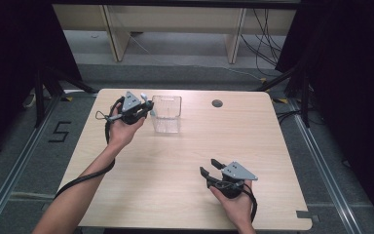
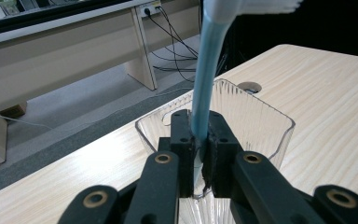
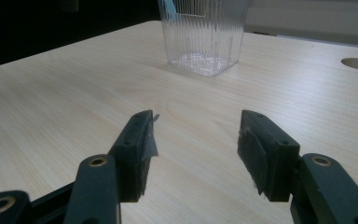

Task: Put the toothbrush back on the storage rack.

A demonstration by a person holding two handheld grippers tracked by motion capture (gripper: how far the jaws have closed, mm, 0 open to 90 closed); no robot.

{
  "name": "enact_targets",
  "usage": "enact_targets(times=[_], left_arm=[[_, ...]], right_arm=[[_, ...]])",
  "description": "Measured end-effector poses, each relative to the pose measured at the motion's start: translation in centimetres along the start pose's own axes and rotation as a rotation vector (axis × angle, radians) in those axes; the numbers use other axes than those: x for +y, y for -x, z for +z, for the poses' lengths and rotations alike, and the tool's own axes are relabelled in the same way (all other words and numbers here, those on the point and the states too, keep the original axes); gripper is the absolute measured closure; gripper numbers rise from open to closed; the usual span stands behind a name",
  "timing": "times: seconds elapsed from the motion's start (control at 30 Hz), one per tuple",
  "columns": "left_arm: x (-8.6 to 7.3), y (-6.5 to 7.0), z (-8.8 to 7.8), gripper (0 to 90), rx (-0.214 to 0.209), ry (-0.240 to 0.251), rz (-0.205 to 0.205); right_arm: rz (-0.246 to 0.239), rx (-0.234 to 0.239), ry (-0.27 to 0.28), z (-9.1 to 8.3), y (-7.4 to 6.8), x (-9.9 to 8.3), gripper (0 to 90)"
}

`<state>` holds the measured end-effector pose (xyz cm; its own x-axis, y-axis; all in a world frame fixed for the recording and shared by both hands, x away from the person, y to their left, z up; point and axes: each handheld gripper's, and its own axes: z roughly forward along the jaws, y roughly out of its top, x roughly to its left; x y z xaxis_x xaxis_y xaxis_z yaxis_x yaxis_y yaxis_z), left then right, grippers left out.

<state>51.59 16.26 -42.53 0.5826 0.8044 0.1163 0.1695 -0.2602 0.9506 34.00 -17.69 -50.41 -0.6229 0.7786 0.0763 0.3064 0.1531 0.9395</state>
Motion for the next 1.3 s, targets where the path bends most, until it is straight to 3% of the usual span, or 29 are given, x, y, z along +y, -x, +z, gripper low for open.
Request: enact_targets(times=[0.03, 0.07, 0.1, 0.2, 0.27, 0.67, 1.1, 1.13, 1.3], left_arm=[[0.0, 0.0, 0.0, 83.0, 0.000, -0.002, 0.002], [-0.1, 0.0, 0.1, 83.0, -0.001, -0.004, 0.002], [-0.1, 0.0, 0.1, 83.0, -0.003, -0.002, 0.003], [-0.2, 0.0, 0.2, 83.0, -0.002, -0.011, -0.001], [-0.2, -0.2, 0.3, 83.0, -0.003, -0.004, 0.026], [-0.8, -0.3, 0.9, 82.9, -0.006, -0.027, 0.013], [-1.4, -0.3, 1.3, 82.9, -0.009, -0.043, 0.006], [-1.4, -0.3, 1.3, 82.9, -0.009, -0.044, 0.006], [-1.6, -0.3, 1.4, 82.8, -0.010, -0.046, 0.002]], right_arm=[[-0.020, -0.003, 0.008, 0.0, 0.1, 0.0, 46.3], [-0.001, 0.001, 0.001, 0.0, 0.0, 0.0, 46.3], [-0.022, -0.004, 0.007, 0.0, 0.2, 0.0, 46.3], [-0.021, -0.004, 0.006, 0.1, 0.2, 0.0, 46.2], [-0.023, -0.009, 0.002, 0.0, 0.2, 0.0, 46.2], [0.007, 0.008, -0.006, 0.2, -0.1, -0.1, 46.1], [-0.002, 0.010, 0.004, 0.3, 0.0, -0.2, 46.0], [-0.020, 0.001, 0.007, 0.3, 0.1, -0.1, 46.0], [-0.003, 0.011, 0.004, 0.3, 0.0, -0.2, 46.0]])
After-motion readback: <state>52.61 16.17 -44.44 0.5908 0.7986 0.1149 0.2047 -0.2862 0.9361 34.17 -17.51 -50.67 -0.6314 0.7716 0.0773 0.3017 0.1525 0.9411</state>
